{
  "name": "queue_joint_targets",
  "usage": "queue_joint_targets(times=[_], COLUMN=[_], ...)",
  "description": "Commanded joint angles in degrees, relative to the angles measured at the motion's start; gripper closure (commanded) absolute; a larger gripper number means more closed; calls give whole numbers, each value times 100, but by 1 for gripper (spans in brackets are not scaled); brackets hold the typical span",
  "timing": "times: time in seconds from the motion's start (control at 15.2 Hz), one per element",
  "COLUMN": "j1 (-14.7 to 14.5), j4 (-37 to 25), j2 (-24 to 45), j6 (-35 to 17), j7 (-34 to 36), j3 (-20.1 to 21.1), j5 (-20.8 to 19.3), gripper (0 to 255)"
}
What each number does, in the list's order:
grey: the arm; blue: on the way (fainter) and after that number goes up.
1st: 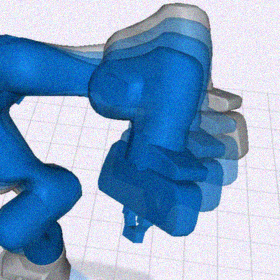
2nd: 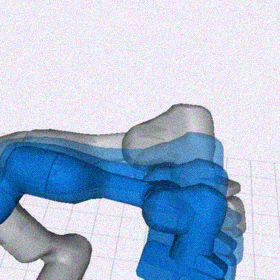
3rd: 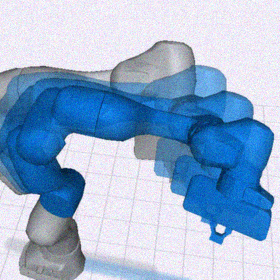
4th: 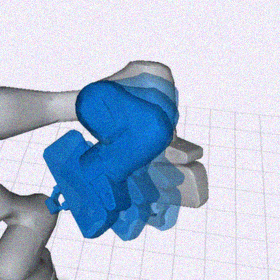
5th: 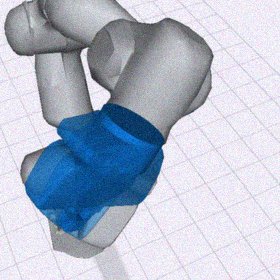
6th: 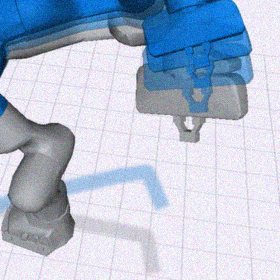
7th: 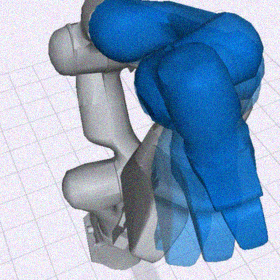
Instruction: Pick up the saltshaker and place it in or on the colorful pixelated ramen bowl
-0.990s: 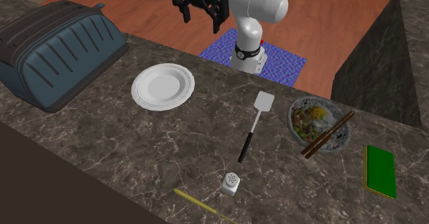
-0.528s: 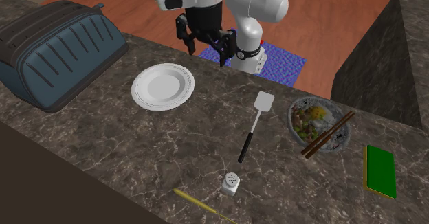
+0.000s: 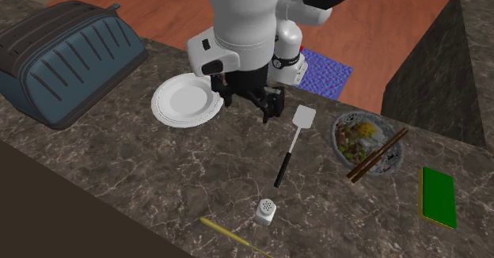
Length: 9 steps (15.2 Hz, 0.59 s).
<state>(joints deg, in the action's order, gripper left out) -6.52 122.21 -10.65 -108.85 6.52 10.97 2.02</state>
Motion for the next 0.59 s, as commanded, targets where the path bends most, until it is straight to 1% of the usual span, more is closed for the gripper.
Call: queue_joint_targets(times=[0.0, 0.53], j1=[-52, -354], j4=[-270, -1543], j2=[377, 1970], j6=[-136, -523], j7=[144, 751], j3=[101, 401], j5=[-43, -410], gripper=[0, 0])
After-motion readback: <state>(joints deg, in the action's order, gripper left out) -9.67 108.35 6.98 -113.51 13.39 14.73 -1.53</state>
